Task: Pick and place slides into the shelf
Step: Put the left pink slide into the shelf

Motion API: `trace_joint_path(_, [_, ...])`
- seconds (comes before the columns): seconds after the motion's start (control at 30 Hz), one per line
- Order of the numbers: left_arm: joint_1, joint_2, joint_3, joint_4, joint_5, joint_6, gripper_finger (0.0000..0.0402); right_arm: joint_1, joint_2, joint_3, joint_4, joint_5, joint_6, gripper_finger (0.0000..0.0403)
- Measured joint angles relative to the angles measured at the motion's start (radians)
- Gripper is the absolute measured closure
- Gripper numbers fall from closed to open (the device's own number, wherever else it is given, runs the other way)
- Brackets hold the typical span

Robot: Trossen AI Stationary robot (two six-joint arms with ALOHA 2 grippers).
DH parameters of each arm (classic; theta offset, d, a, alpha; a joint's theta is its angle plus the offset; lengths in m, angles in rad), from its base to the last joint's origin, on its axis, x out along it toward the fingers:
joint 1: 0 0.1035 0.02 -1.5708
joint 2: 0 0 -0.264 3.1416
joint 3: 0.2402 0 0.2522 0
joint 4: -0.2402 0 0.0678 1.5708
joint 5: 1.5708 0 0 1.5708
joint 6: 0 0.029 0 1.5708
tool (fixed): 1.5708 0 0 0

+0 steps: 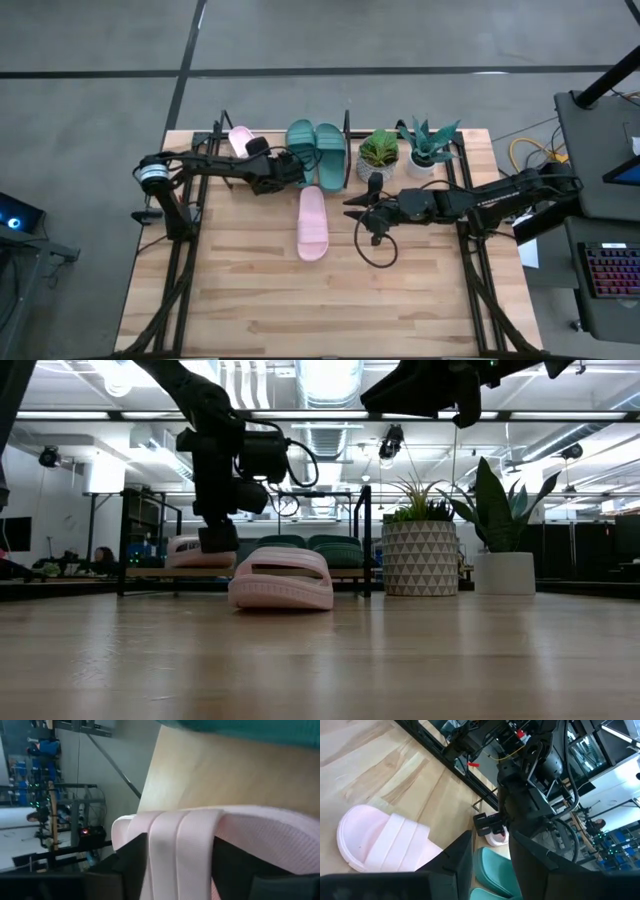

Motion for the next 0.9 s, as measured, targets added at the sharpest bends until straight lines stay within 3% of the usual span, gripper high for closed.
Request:
trace_joint_path(0.27, [-0.005,0.0,-0.005,-0.091,-0.001,0.01,0.034,-0.002,0.0,0.0,-0.002,0.0,0.001,0.029])
trace_joint_path(0.43, [-0.028,0.0,-0.007,-0.177,-0.031,0.025,0.0391,-0.002,0.0,0.0,-0.003,0.0,0.008,0.029])
trace_joint_path(0.6, [-0.074,0.0,-0.034,-0.2,-0.181,0.139,0.0397,-0.002,0.0,0.0,-0.003,0.0,0.007,0.029])
trace_joint_path(0.9, [-0.118,0.0,-0.073,-0.167,-0.202,0.199,0.0398,-0.002,0.0,0.0,-0.005,0.0,0.001,0.0294])
